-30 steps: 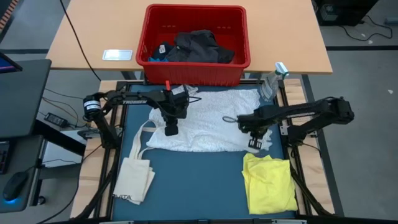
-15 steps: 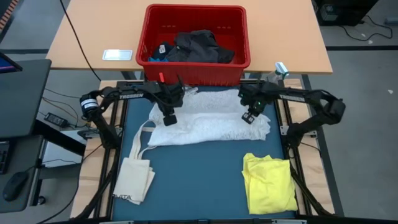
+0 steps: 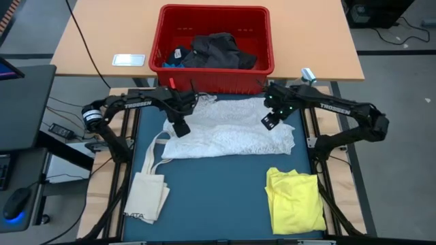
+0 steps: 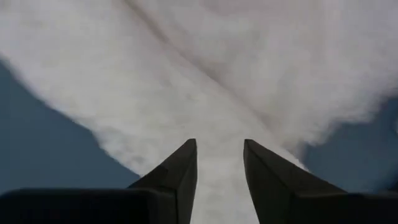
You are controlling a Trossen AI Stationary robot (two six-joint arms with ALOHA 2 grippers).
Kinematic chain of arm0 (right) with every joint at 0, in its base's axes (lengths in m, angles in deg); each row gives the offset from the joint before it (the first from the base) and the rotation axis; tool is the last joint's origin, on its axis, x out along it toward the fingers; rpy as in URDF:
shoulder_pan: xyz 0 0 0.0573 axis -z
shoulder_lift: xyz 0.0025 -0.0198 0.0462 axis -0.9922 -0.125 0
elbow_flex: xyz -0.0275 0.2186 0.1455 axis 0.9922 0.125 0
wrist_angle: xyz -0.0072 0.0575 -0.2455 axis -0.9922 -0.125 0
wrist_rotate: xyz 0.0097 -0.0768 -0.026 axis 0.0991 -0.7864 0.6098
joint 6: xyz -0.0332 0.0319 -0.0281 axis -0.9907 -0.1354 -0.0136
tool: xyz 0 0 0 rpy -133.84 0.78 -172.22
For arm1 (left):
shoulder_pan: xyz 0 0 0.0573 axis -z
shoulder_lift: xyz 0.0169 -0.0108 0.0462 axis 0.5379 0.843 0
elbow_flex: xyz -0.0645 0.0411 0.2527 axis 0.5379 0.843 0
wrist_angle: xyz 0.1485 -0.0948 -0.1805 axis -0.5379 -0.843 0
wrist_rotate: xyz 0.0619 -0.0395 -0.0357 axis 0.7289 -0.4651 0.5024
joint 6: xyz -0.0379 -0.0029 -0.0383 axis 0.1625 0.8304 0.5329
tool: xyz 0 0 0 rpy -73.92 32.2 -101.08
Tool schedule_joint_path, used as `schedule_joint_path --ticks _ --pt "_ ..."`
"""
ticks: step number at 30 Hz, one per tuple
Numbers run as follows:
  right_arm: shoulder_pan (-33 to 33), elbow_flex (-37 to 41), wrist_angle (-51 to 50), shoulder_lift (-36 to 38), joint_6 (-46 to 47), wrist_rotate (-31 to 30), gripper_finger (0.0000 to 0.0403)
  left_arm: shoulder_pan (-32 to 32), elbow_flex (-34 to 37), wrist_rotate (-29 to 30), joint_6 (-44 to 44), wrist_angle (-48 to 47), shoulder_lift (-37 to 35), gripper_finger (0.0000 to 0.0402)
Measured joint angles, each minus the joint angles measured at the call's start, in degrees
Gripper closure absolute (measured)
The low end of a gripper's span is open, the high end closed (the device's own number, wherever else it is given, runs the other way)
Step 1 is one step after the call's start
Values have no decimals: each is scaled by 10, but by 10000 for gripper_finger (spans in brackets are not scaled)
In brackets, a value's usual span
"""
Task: Fold laundry
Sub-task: Fold the white cloth
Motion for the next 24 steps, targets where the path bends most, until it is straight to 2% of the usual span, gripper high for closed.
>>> schedule_joint_path --ticks 2,4,7,10,16,19,24 --pt "-19 24 44 -3 -4 29 274 8 0 -38 8 17 -12 272" --pt "-37 57 109 -10 0 32 284 29 0 -76 13 58 -15 271" --pt "-51 117 207 -14 32 5 304 68 26 -85 16 163 -15 278" --pt "-55 181 279 -13 80 -31 326 90 84 -86 36 270 -6 287" --pt "-83 276 311 -12 142 -39 372 96 199 -83 144 373 9 298" --pt "-113 305 317 -9 178 -22 393 115 239 -94 194 417 7 299" --pt "-204 309 284 17 262 41 388 201 256 -129 263 435 7 299"
